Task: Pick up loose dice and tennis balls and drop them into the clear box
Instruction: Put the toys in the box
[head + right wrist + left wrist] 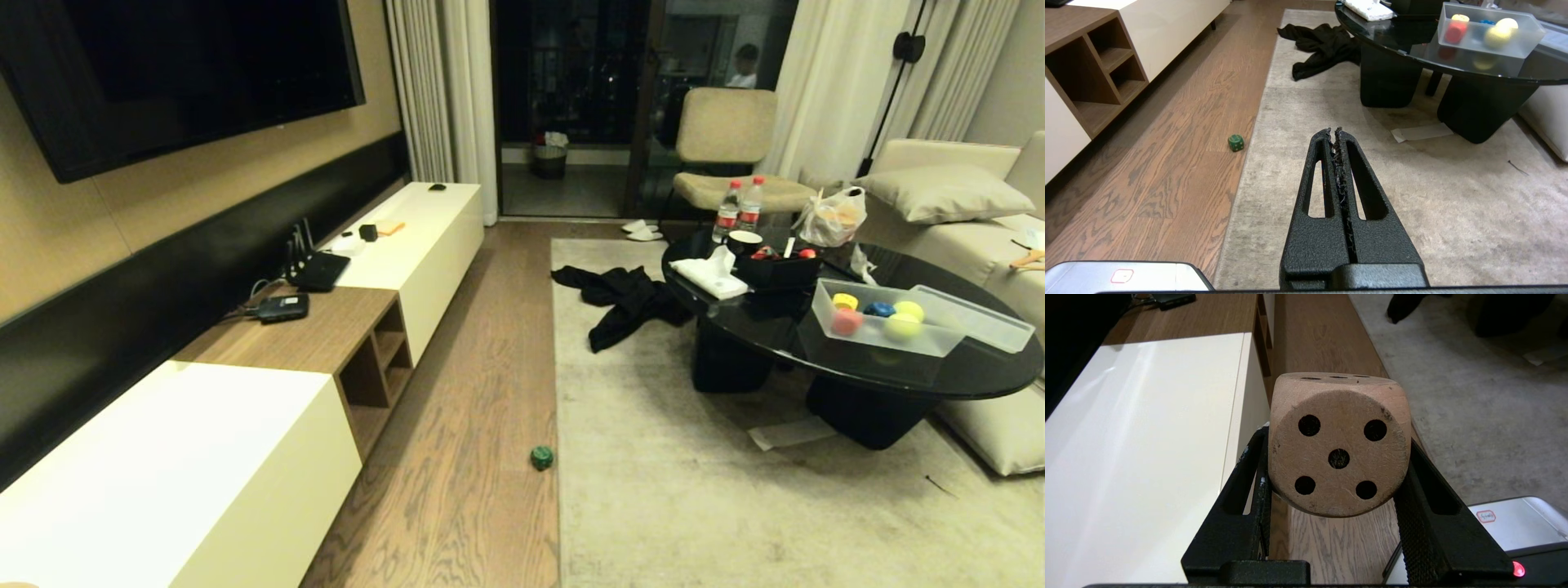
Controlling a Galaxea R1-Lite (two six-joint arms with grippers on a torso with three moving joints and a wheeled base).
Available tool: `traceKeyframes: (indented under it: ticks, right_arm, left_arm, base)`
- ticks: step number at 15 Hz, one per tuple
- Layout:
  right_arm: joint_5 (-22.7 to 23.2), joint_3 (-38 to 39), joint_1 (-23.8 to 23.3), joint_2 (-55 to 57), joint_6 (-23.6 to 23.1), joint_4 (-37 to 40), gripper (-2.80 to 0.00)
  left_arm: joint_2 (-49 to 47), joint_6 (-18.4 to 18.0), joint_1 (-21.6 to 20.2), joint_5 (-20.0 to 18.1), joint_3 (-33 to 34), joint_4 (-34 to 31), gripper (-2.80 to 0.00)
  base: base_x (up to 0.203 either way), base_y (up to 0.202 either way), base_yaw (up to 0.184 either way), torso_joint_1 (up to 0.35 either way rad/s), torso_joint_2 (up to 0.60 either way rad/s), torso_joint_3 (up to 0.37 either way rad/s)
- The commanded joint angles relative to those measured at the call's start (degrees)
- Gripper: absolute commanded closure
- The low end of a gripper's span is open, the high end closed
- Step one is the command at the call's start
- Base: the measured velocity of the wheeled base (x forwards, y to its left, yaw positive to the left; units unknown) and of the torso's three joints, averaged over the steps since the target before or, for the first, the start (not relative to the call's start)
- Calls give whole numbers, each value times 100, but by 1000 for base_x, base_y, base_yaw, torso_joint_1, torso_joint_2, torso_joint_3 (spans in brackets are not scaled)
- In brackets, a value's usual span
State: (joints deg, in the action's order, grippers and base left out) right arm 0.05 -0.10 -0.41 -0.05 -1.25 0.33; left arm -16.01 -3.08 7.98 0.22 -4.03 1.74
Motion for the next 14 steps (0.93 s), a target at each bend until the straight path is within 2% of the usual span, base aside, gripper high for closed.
traceKeyframes:
  ticks: [1, 4, 7, 10, 14]
  right_arm:
    - [4, 1, -2, 5, -7, 2, 0]
    - [3, 1, -2, 5, -5, 2, 0]
    - [-1, 1, -2, 5, 2, 2, 0]
    - [1, 1, -2, 5, 2, 2, 0]
    - [-5, 1, -2, 5, -7, 2, 0]
  left_arm:
    - [-6, -7, 90, 49, -13, 2, 0]
    - [-3, -25, -145, -12, -9, 71, 0]
    - [71, -75, -482, -300, 67, 168, 0]
    - [891, -440, -768, -632, 151, -255, 0]
    - [1562, -502, -813, -685, 125, -481, 0]
  base:
    - [0, 0, 0, 0, 0, 0]
    - [0, 0, 0, 0, 0, 0]
    - [0, 0, 0, 0, 0, 0]
    - [0, 0, 0, 0, 0, 0]
    - [0, 0, 0, 0, 0, 0]
